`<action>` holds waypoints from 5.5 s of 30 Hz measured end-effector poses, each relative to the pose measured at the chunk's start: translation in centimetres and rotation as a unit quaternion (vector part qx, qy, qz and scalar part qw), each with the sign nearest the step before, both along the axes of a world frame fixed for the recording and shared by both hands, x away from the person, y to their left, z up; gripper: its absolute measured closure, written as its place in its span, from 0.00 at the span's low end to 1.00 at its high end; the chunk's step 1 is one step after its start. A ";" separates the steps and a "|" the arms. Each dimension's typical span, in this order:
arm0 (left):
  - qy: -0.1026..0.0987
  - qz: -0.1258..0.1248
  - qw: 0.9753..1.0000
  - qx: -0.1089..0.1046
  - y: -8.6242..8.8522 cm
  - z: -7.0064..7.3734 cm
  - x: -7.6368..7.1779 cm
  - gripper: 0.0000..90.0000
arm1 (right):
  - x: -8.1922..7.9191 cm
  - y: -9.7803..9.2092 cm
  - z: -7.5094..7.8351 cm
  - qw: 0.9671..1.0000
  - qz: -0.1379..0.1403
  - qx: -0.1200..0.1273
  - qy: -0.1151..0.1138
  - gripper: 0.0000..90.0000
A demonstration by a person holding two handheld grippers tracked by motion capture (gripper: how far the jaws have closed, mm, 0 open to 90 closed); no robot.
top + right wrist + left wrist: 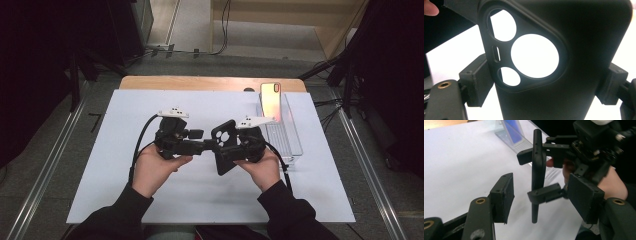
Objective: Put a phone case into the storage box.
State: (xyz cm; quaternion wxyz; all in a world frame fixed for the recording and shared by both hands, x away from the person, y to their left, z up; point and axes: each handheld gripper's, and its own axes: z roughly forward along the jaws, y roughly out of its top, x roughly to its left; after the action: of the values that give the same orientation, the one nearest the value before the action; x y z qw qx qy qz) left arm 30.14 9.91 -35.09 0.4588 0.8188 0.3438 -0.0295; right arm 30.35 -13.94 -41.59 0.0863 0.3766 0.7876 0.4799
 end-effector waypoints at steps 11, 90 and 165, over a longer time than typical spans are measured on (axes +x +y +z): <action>-0.026 -0.048 0.998 0.017 2.7 -1.4 -0.1 0.37 | 1.2 -3.7 2.5 0.998 0.058 0.031 0.011 0.16; -0.010 0.049 0.998 0.044 11.3 -9.6 -3.3 0.37 | 16.1 -14.0 -3.2 0.955 -0.291 -0.050 0.041 0.16; -0.008 0.016 1.000 0.020 11.7 -9.0 -2.5 0.37 | -1.1 -8.6 -1.8 0.996 0.017 -0.032 0.080 0.29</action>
State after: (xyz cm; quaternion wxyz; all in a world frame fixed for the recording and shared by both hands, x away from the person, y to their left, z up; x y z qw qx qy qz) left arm 27.64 21.63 -44.14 0.4452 0.8226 0.3536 -0.0084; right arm 29.21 -22.49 -43.37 0.0267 0.3973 0.8133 0.4241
